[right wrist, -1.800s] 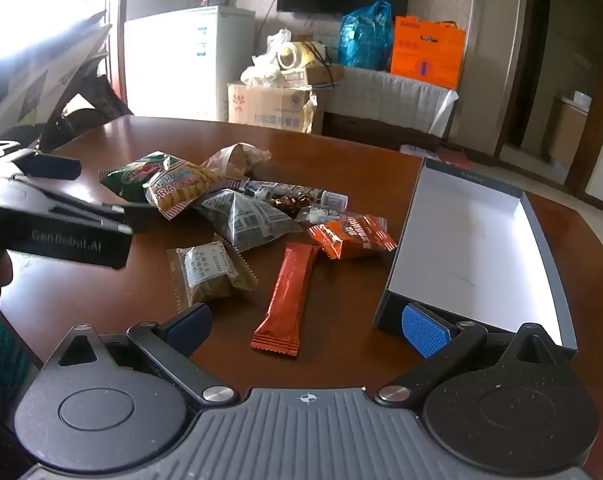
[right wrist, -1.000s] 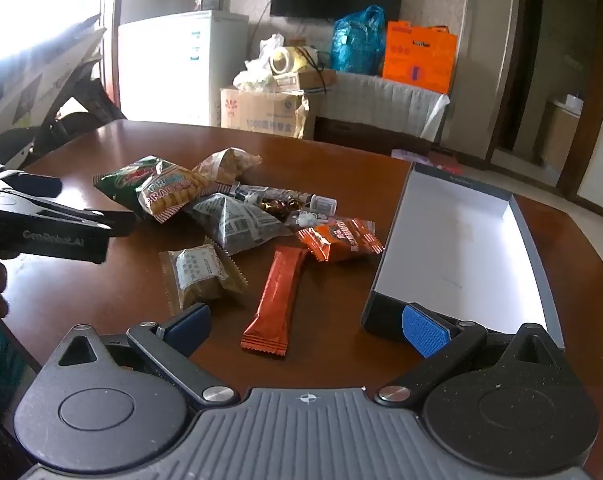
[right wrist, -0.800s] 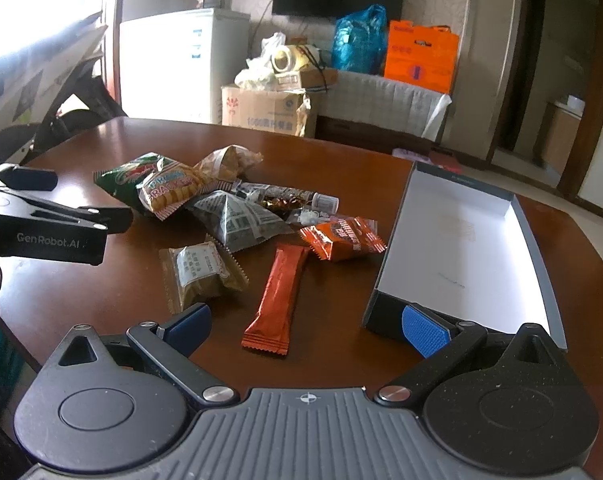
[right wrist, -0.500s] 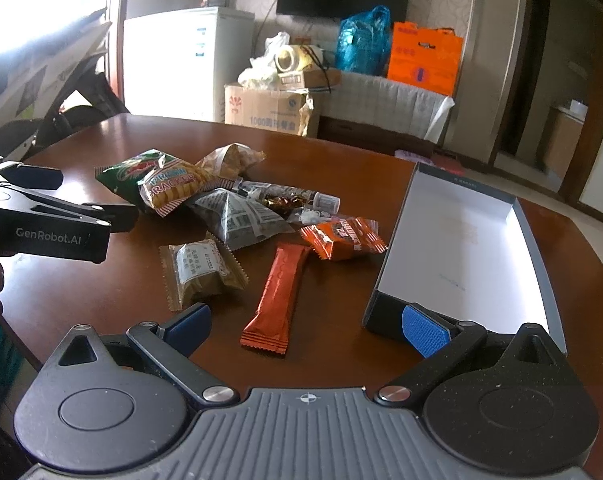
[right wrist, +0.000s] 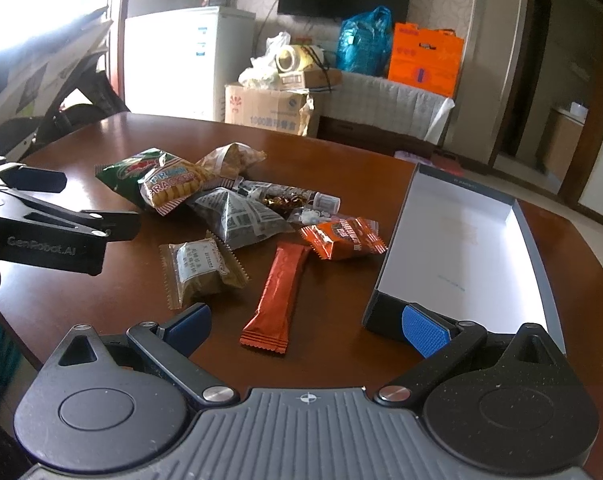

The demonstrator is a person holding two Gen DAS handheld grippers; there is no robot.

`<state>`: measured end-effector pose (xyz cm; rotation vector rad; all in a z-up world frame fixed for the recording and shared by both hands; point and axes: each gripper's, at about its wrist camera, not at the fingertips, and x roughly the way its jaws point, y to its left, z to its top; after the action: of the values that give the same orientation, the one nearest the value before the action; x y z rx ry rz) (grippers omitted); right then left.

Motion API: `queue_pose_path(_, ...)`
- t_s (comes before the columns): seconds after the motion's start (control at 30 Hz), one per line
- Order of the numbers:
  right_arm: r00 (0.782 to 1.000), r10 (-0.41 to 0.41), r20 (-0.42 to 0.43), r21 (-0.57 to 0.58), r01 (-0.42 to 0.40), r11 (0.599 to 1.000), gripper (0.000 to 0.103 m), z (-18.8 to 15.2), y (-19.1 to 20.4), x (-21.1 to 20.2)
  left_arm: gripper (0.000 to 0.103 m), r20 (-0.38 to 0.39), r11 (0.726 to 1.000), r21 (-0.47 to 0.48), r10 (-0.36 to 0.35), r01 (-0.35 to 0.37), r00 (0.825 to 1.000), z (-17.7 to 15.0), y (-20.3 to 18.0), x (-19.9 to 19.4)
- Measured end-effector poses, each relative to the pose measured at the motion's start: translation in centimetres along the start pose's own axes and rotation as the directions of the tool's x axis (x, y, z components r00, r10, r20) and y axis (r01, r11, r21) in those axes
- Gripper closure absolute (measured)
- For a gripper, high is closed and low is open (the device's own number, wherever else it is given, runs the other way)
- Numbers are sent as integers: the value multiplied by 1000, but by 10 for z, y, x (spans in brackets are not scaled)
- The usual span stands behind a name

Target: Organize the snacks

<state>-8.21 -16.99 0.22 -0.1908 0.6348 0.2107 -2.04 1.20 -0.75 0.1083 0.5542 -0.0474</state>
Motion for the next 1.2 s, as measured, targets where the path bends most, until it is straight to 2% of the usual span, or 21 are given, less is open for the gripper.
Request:
queue_pose_path(0.23,1000,5,1,-21,-5,1000,2,-2,-2,4,0,-9,995,79,-60,60,998,-8,-16,6)
queue_pose_path(0.5,999,37,-19,-65,-38,997,6,-4,-3,7,1,-26,965,142,-218,219,976,-8,-28,24)
queue_pose_path(0.6,998,53,-24,-52,-54,997,7,-5,-7,9,15,-49,946,163,-277,282,960,-8,-28,30)
queue_pose_path(0.73,996,86,-22,-51,-87,995,7,-6,-10,12,20,-81,922,190,-328,338,941,-9,-29,38)
queue_pose_path(0.8,993,112,-27,-63,-113,992,7,-7,-7,14,22,-79,913,181,-357,366,931,-8,-25,39)
queue_pose_path(0.9,990,138,-30,-107,-141,984,8,-7,1,17,30,-64,901,162,-397,402,916,-5,-20,39)
queue_pose_path(0.93,989,144,-31,-122,-147,982,9,-7,3,18,34,-71,899,162,-401,407,913,-6,-19,41)
queue_pose_path(1.0,989,146,-31,-132,-149,980,11,-7,6,19,36,-96,893,174,-404,415,910,-8,-20,45)
queue_pose_path(1.07,989,149,-23,-127,-151,980,18,-5,6,20,40,-104,885,199,-409,422,906,-10,-22,48)
queue_pose_path(1.1,988,151,-20,-123,-153,981,20,-5,5,21,47,-102,877,207,-421,433,901,-10,-23,49)
queue_pose_path(1.17,987,157,-19,-118,-158,980,23,-4,4,23,48,-107,865,189,-453,466,885,-7,-22,51)
queue_pose_path(1.2,988,152,-23,-123,-154,980,23,-4,5,25,49,-106,866,183,-454,466,885,-7,-22,52)
